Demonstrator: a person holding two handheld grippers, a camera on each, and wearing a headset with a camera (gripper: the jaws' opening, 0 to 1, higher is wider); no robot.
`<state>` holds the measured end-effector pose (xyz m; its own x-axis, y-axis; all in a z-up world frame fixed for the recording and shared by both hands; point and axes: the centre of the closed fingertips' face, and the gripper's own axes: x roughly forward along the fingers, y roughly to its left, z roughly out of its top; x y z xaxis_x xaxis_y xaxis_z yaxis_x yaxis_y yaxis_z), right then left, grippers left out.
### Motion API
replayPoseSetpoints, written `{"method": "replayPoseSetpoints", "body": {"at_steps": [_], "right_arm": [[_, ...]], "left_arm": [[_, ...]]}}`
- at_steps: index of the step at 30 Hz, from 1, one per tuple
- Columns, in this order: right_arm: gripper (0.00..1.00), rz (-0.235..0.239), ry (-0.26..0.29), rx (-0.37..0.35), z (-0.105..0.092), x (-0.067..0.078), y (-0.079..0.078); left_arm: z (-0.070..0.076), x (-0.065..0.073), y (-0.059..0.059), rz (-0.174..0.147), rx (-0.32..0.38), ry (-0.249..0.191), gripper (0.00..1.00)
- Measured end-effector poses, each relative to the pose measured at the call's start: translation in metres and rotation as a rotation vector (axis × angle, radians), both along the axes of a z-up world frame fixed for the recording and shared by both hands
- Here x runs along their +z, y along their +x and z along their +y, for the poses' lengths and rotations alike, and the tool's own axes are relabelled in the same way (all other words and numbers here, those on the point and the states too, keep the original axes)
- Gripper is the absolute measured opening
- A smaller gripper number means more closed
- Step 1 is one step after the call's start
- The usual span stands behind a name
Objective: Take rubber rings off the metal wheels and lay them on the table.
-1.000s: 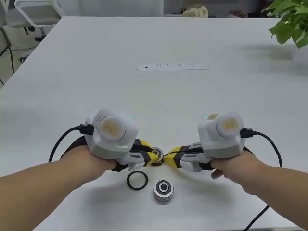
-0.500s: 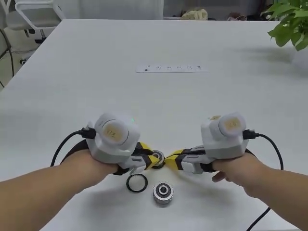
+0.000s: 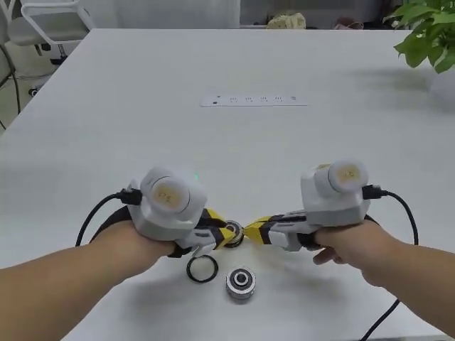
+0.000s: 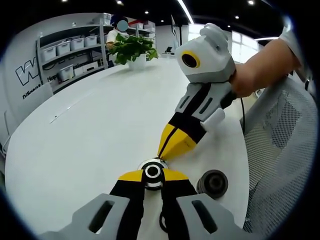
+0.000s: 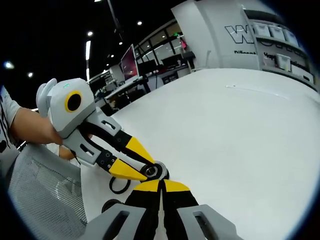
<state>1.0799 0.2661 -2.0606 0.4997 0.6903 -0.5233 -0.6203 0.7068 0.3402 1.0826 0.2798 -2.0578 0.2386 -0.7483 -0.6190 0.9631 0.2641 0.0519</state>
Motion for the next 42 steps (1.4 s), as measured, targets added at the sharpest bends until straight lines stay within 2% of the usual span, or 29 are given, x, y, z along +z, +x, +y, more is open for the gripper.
{"method": "replayPoseSetpoints", "body": {"at_steps": [6, 12, 22, 42], "right_arm": [[0.00, -0.002, 0.001, -0.012, 0.000, -0.001, 0.001], [0.00, 0.013, 0.042, -0.039, 0.001, 0.001, 0.002], [0.00, -0.003, 0.036, -0.028, 0.003, 0.003, 0.001], [0.00, -0.014, 0.062, 0.002, 0.013, 0.005, -0.003]], "left_arm": [[-0.001, 0.000, 0.000, -0.001, 0.013, 0.001, 0.07], [-0.001, 0.000, 0.001, -0.003, 0.021, 0.003, 0.07], [-0.001, 0.001, 0.001, -0.011, 0.026, 0.007, 0.07], [-0.001, 0.000, 0.000, -0.014, 0.016, 0.006, 0.07]]}}
